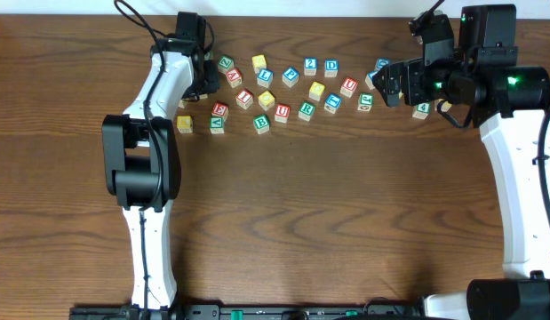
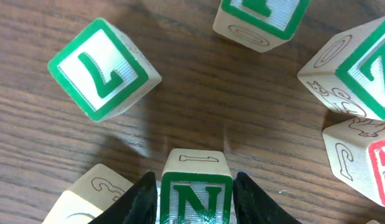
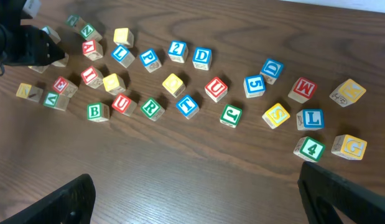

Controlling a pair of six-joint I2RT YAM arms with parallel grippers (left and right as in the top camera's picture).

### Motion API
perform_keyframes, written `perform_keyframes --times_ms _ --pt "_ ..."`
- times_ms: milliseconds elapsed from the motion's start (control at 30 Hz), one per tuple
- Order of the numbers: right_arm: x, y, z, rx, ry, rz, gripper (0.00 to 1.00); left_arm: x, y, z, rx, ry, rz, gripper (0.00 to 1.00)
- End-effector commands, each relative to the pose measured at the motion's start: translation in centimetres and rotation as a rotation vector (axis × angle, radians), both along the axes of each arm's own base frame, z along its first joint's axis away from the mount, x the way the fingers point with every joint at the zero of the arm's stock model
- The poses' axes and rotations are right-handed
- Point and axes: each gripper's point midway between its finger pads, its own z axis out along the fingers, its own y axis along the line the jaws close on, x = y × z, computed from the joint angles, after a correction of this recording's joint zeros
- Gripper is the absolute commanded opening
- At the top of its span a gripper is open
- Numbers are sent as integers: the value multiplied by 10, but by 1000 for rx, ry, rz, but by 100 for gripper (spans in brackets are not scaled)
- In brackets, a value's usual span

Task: Spell out NEURIPS
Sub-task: 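Close the left gripper on the green N block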

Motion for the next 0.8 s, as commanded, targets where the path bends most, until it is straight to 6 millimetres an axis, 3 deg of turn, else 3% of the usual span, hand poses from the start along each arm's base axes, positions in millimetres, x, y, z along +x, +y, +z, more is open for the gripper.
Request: perform_keyframes --times_ms 0,133,300,500,633,767 --pt "1 2 9 3 -25 13 99 -5 3 -15 32 31 -56 39" --pt "1 2 9 3 -25 13 99 -8 3 -19 43 40 -86 38" --pt "1 2 9 3 -25 13 99 -4 3 -18 44 25 -89 23" --pt "1 2 9 3 -25 13 99 2 2 -10 43 -8 -91 21" --pt "1 2 9 3 -25 13 99 8 2 15 40 -55 -90 21" --pt "1 2 9 3 -25 13 99 7 2 61 36 -119 -88 21"
